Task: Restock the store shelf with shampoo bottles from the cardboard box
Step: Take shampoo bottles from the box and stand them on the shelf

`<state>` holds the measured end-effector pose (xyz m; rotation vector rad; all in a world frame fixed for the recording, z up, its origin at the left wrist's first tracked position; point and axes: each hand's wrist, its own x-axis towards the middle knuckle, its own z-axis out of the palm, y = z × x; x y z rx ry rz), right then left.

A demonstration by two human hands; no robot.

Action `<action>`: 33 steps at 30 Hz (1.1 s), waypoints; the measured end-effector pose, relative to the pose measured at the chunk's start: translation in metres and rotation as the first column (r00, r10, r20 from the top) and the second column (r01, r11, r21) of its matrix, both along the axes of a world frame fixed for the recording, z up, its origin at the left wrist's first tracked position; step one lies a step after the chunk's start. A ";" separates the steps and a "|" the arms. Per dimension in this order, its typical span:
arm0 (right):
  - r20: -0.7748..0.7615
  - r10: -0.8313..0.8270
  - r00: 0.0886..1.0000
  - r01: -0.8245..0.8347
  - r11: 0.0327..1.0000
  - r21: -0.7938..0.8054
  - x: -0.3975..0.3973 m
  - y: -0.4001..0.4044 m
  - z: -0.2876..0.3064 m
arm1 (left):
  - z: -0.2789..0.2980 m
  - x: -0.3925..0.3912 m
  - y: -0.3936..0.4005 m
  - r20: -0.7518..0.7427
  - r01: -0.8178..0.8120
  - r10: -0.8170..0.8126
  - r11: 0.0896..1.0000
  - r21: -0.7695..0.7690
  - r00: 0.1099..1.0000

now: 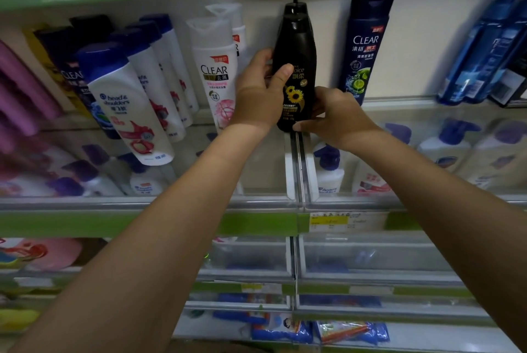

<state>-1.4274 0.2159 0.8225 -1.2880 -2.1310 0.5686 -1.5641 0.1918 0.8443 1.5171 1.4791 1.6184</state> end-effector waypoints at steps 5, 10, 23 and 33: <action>-0.003 -0.010 1.000 0.010 1.000 0.001 0.001 0.001 -0.001 | -0.001 0.002 0.001 -0.004 -0.007 0.007 1.000 -0.003 1.000; -0.018 -0.026 1.000 0.025 1.000 -0.012 0.001 0.001 -0.002 | 0.000 0.004 0.001 -0.015 -0.029 0.029 1.000 -0.010 0.999; -0.081 0.004 0.997 -0.012 0.995 -0.096 0.005 -0.005 0.000 | 0.006 0.008 -0.013 0.064 0.016 -0.010 0.996 -0.085 0.998; -0.287 -0.178 0.941 0.087 0.949 -0.303 0.013 -0.034 0.002 | 0.004 0.009 -0.065 0.036 -0.013 0.023 0.968 -0.249 0.999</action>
